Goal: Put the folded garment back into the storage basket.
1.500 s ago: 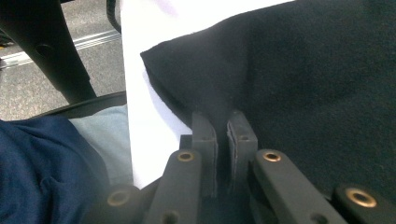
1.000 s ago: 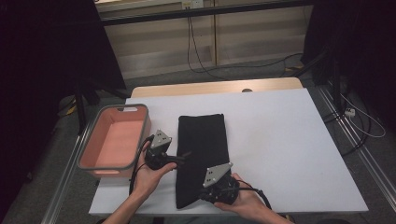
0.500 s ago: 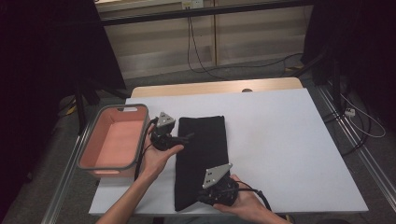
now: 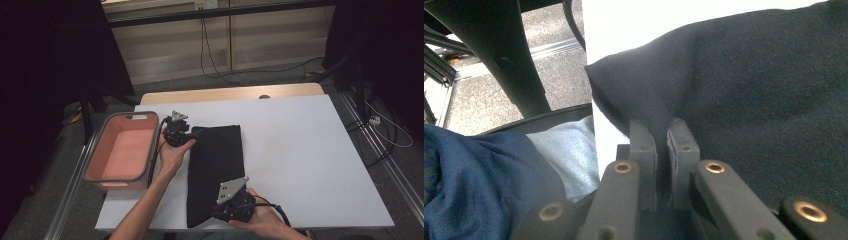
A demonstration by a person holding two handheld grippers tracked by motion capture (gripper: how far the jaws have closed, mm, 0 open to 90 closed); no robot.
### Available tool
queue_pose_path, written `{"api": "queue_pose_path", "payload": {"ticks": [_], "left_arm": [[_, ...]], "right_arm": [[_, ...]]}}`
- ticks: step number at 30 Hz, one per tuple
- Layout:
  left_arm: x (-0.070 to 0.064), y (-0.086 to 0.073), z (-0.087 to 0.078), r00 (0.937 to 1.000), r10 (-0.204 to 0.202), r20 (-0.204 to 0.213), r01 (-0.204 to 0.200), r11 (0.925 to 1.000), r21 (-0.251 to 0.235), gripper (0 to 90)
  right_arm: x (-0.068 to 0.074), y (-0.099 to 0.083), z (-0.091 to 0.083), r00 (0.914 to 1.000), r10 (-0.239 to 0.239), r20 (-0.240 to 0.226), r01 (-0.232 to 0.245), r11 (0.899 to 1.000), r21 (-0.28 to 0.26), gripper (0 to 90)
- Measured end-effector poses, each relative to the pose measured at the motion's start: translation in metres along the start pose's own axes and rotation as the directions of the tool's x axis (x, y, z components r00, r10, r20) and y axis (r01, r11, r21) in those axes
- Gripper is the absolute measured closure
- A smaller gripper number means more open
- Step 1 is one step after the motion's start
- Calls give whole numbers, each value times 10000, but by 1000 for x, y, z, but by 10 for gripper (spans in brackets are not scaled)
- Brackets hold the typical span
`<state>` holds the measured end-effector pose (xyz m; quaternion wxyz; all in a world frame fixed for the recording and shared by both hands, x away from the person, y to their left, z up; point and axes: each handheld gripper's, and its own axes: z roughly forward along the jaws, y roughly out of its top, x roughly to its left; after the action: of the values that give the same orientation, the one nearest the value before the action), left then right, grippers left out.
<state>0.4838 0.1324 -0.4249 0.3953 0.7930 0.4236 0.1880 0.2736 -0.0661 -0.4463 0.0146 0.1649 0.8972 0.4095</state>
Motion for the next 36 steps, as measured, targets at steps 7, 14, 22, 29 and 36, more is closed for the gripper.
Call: {"api": "queue_pose_path", "payload": {"ticks": [7, 14, 22, 29, 36], "left_arm": [[15, -5, 21, 9989, -476, 0, 475, 9975, 530, 453], [18, -11, 35, 9978, -668, 2, 666, 9949, 753, 444], [20, -15, 41, 9971, -697, 315, 671, 9947, 773, 444], [19, -14, 41, 9947, -1003, 223, 983, 9920, 787, 472], [13, -14, 42, 9935, -933, 653, 880, 9929, 797, 619]], "right_arm": [[-1, -1, 1, 10000, -48, -15, 49, 10000, 61, 849], [0, -1, 2, 10000, -37, 24, 37, 10000, 74, 849], [-1, -2, 3, 10000, -76, 23, 76, 9999, 112, 849], [0, -2, 3, 10000, -42, 67, 41, 9999, 120, 849], [0, -2, 5, 10000, -59, 49, 59, 9999, 153, 849]]}}
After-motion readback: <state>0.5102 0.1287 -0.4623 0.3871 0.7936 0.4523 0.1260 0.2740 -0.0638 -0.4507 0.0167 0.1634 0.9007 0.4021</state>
